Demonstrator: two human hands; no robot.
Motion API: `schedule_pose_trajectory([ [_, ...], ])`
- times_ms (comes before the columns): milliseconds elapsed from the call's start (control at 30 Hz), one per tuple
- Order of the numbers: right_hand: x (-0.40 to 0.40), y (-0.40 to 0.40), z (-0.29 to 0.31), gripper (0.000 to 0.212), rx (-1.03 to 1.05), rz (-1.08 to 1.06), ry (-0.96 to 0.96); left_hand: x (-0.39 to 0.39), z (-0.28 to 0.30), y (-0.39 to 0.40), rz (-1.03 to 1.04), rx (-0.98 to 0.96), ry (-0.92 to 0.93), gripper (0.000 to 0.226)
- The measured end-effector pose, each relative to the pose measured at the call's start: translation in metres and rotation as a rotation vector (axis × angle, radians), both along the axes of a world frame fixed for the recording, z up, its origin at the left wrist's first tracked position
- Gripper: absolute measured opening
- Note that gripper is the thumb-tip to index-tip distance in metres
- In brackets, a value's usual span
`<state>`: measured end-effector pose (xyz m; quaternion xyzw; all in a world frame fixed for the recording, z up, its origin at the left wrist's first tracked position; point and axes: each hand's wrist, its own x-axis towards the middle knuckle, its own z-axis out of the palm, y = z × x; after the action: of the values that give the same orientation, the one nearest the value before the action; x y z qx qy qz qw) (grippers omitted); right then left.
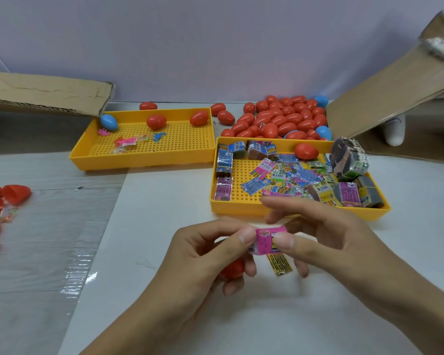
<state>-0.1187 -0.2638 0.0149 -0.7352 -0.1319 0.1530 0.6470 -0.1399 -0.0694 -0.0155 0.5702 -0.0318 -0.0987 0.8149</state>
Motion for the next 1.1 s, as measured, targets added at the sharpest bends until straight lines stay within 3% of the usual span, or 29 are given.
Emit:
schedule_pose_trajectory([
  [100, -0.001, 0.001, 0.001, 0.018, -0.021, 0.016, -0.043, -0.001, 0.000, -0.002, 0.027, 0.079, -0.036, 0.024],
  [200, -0.004, 0.004, -0.003, 0.011, -0.032, -0.085, -0.108, -0.004, -0.002, -0.005, 0.120, 0.270, -0.102, 0.023],
  [300, -0.005, 0.006, -0.007, 0.022, -0.069, -0.203, -0.198, -0.009, -0.004, -0.004, 0.253, 0.557, -0.404, 0.038],
  [367, -0.005, 0.007, -0.009, 0.029, -0.072, -0.222, -0.202, -0.011, -0.004, -0.006, 0.262, 0.629, -0.590, 0.039],
  [533, -0.006, 0.009, -0.009, 0.027, -0.006, -0.115, -0.129, -0.011, -0.003, -0.010, 0.257, 0.621, -0.635, 0.024],
  [667, -0.007, 0.010, -0.006, 0.031, 0.106, -0.054, -0.031, -0.010, -0.002, -0.007, 0.170, 0.492, -0.487, 0.011],
  [767, -0.006, 0.009, -0.005, 0.037, 0.198, 0.004, 0.072, -0.010, -0.001, -0.005, 0.061, 0.320, -0.307, 0.020],
  [867, -0.004, 0.008, -0.006, 0.044, 0.220, 0.019, 0.128, -0.009, -0.001, -0.004, -0.012, 0.190, -0.238, 0.022],
  [1100, -0.005, 0.009, -0.008, 0.042, 0.223, 0.040, 0.105, -0.009, -0.003, -0.004, 0.011, 0.224, -0.273, 0.019],
])
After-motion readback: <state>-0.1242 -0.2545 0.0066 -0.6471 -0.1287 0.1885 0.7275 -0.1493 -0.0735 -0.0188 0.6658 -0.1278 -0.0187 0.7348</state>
